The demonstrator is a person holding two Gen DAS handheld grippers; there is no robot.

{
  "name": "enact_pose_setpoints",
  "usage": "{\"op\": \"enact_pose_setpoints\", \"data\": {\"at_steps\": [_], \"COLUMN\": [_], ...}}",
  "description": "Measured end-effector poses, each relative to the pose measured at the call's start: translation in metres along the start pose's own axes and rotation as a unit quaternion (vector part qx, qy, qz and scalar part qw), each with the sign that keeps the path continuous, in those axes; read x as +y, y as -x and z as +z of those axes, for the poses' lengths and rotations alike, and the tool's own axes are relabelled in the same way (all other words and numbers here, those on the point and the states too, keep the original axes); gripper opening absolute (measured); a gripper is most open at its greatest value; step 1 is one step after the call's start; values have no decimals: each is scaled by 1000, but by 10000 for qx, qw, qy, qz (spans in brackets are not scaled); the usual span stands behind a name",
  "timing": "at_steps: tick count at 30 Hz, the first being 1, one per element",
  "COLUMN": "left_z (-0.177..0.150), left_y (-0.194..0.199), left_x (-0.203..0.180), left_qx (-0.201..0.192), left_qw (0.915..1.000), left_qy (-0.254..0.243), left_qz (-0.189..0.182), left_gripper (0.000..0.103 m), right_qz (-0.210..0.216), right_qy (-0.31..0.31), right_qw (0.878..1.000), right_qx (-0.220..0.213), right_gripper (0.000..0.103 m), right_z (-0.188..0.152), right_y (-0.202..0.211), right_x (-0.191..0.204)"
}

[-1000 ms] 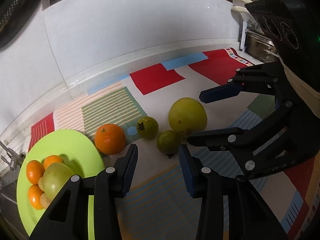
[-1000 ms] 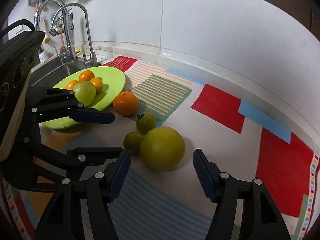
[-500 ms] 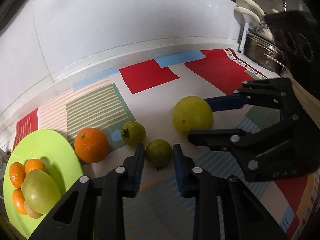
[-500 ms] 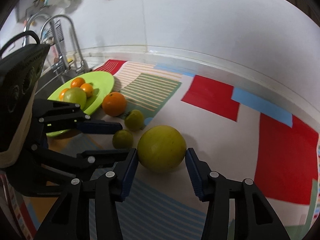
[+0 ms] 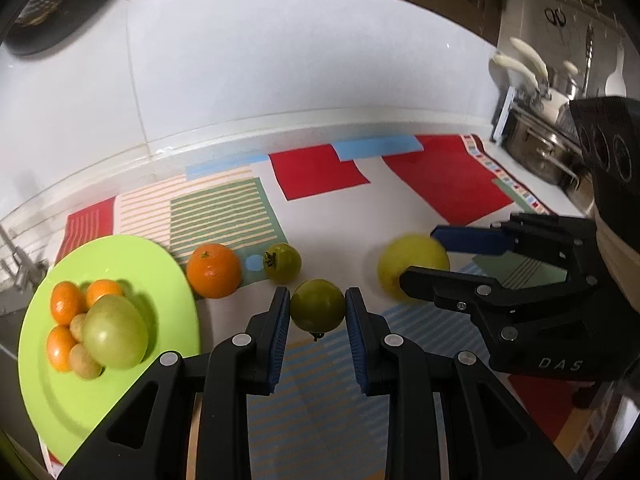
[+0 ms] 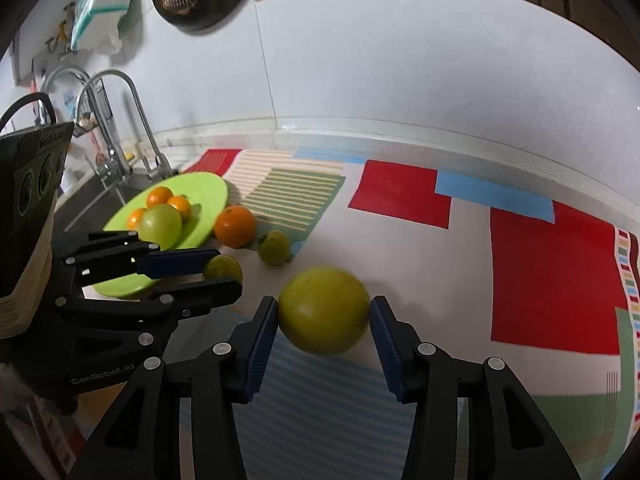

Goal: Organize fruits
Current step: 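Carry the green tomato and the large citrus toward the plate with both tools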

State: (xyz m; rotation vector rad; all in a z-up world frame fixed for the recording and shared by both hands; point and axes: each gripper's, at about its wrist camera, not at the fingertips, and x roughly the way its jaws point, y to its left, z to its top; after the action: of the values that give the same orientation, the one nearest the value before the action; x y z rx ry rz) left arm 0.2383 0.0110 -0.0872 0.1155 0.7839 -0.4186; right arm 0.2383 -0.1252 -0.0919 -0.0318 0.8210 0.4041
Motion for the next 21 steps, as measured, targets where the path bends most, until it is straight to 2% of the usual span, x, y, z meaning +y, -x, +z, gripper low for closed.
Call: {"op": "enact_pose_setpoints", "data": {"at_steps": [2,3,4,6,8,9,10,12,17,21], "left_z": [-2,-4,-6,-11,-16,-18,-20,-23,-28,-31], "left_y": [7,8,10,13,16,17,18,18,18,22], "left_x": [1,2,3,4,5,5,6,6,11,14], "left_qx": [-30,-19,-2,25,44,60,83,86,126,112], "left_qw": [9999,9999,9998,9996,9994,9993,9991,9989,9980,9976], "left_qy": [95,138,177,248,312,347,390,433,589,609], "left_qz": [30,45,63,90,127,137,144,180,213,311], "left_gripper": [28,28,28,28,28,28,28,28,28,28], "right_qz": [9,-5,-13,-57,-90,-150,-192,-214,214,404], "right_qy": [-55,-68,-51,-62,-161,-229,-241,-191,-368,-364], "right_qw": [10000,10000,10000,10000,9998,9996,9995,9995,9983,9970], "right_qx": [-52,-62,-37,16,34,88,112,124,390,551], "right_gripper": [42,28,25,25,37,55,62,63,62,54], "right_z": [-1,-2,-3,-5,-6,-7,-8,-12,-16,-18], "right_y": [6,8,8,6,6,6,6,5,-7,-14], "right_x": [4,6,8,10,9,8,8,10,13,20]}}
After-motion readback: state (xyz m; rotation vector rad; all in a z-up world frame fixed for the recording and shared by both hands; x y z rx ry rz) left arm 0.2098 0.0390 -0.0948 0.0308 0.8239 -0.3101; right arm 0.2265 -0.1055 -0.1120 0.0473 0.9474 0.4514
